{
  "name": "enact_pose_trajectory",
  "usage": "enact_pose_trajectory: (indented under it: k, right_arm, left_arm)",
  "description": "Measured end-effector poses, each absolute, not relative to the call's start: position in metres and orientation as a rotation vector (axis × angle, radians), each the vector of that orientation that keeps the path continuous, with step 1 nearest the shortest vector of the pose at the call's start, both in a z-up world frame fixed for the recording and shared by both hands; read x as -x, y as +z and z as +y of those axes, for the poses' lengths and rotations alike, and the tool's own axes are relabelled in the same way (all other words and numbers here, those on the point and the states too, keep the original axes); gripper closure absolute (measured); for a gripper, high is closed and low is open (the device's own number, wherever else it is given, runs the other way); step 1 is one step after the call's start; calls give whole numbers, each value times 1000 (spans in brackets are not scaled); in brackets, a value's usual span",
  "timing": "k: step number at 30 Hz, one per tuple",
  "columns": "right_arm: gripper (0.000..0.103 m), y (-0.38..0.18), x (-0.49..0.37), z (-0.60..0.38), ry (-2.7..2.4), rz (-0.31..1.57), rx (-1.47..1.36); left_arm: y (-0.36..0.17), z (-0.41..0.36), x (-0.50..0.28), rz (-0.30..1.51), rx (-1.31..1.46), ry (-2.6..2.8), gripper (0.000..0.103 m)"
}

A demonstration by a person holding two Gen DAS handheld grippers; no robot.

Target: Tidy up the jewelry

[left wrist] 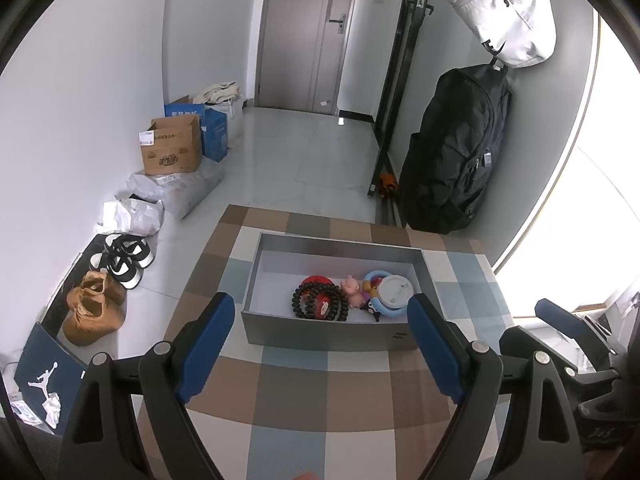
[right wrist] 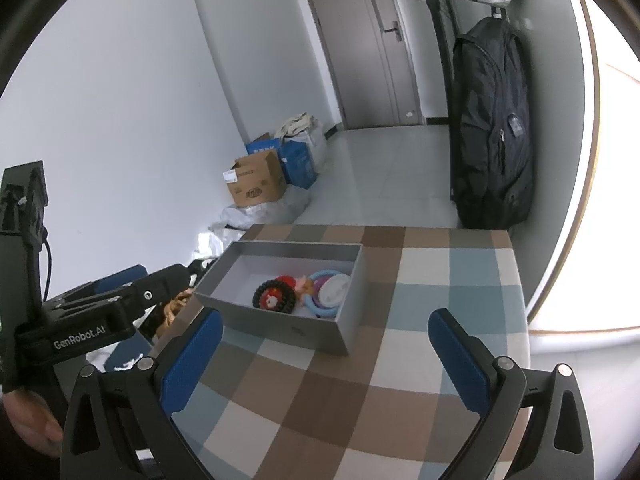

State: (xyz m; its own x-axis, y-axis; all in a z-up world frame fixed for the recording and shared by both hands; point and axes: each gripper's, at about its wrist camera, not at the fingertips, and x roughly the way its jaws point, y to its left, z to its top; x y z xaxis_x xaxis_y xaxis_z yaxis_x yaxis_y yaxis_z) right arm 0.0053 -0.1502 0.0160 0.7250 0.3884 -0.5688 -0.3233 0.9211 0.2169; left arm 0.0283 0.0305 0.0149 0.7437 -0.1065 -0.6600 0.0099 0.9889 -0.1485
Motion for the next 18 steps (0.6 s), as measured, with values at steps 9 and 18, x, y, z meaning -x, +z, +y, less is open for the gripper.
enact_pose_trajectory:
  k: [9, 18]
  right_arm:
    - [0, 14, -6, -150, 389, 660, -105]
    - [0, 11, -7, -149, 385, 674, -100]
  left_arm:
    - [14, 30, -27, 732, 141, -71, 18]
    - [15, 30, -28, 734, 139, -68, 18]
